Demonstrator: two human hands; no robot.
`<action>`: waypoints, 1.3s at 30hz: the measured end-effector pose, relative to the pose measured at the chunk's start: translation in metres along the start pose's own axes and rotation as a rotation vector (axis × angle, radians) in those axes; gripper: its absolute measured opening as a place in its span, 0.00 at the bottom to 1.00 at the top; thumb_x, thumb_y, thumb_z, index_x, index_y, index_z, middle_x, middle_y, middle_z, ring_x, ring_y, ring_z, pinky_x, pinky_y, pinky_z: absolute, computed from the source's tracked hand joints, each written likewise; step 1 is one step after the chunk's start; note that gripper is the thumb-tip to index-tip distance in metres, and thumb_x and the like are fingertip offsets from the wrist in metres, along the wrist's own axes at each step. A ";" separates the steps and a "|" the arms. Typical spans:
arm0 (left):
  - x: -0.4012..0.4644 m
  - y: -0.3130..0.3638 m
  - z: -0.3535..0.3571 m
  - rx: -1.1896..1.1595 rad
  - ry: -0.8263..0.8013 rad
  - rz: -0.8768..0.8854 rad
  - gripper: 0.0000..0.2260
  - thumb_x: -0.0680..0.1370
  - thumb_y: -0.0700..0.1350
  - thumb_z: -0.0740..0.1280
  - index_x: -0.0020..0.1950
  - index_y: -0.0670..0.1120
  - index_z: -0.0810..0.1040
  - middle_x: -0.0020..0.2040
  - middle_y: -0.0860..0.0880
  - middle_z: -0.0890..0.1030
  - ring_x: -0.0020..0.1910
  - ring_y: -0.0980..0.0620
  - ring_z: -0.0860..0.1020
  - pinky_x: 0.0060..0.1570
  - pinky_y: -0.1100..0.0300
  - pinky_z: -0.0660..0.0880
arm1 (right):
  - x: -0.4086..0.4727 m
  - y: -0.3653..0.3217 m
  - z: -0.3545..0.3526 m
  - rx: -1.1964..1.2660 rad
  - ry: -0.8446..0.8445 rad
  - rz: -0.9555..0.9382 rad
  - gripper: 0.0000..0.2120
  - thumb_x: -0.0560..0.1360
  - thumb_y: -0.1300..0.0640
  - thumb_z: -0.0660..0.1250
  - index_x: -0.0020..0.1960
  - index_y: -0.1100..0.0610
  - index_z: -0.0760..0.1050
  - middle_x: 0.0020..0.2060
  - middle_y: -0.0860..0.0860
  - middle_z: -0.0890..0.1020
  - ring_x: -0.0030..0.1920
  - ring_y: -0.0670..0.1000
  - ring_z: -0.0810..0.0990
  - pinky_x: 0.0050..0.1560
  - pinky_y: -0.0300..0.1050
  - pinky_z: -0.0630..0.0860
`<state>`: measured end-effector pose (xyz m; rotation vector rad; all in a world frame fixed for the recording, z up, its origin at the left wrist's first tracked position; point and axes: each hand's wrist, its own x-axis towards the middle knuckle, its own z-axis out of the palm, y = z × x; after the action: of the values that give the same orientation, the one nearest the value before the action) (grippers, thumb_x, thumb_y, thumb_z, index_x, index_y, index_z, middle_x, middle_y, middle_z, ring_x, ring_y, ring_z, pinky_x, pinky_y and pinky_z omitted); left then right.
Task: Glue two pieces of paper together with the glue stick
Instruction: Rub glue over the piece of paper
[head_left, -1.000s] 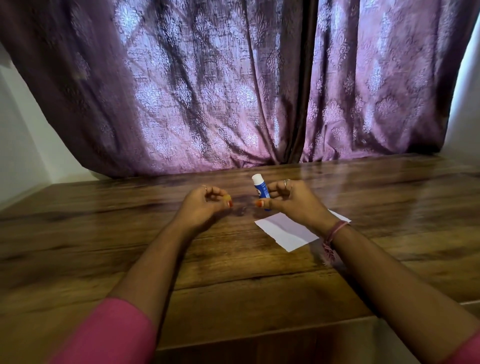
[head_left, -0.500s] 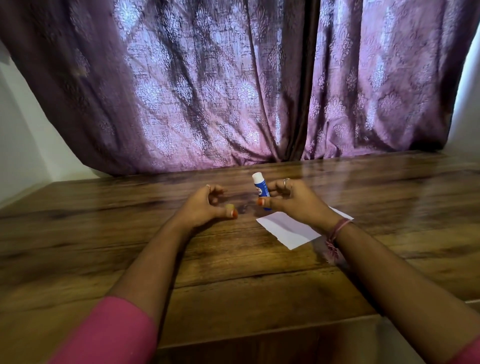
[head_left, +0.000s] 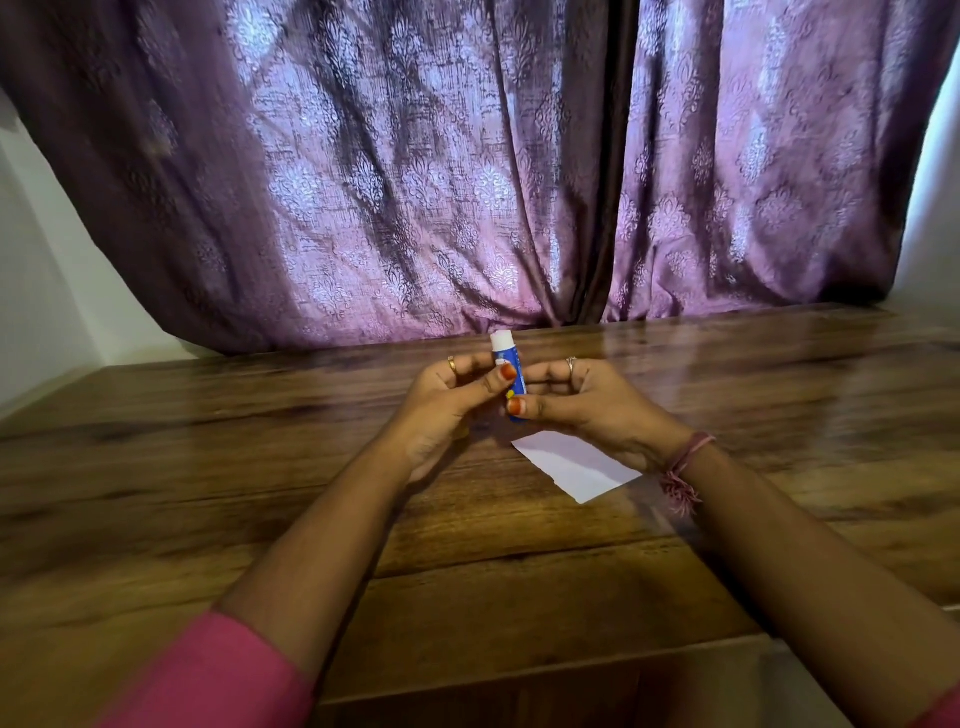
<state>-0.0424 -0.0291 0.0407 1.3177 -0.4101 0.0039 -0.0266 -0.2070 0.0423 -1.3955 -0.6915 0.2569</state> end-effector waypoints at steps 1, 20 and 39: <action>0.000 0.002 0.001 -0.016 0.002 0.011 0.09 0.68 0.43 0.71 0.48 0.44 0.81 0.43 0.47 0.85 0.38 0.53 0.83 0.38 0.58 0.80 | 0.000 0.000 -0.001 0.010 -0.021 0.022 0.15 0.64 0.64 0.74 0.51 0.57 0.83 0.44 0.56 0.86 0.46 0.51 0.85 0.46 0.41 0.80; 0.000 0.000 0.016 0.063 0.087 0.085 0.08 0.75 0.37 0.66 0.53 0.41 0.78 0.48 0.48 0.84 0.43 0.53 0.83 0.37 0.62 0.80 | -0.003 -0.003 -0.001 -0.348 0.137 0.167 0.06 0.70 0.58 0.74 0.47 0.55 0.84 0.35 0.47 0.86 0.27 0.40 0.77 0.24 0.32 0.64; 0.005 -0.013 0.013 -0.035 0.301 0.108 0.17 0.60 0.47 0.79 0.44 0.44 0.81 0.41 0.42 0.85 0.37 0.48 0.83 0.38 0.55 0.80 | 0.004 0.011 0.007 -0.551 0.262 -0.070 0.08 0.69 0.57 0.76 0.40 0.58 0.78 0.23 0.45 0.78 0.22 0.41 0.74 0.23 0.30 0.67</action>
<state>-0.0380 -0.0457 0.0328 1.2357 -0.2226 0.2814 -0.0249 -0.1972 0.0329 -1.8820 -0.6128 -0.1882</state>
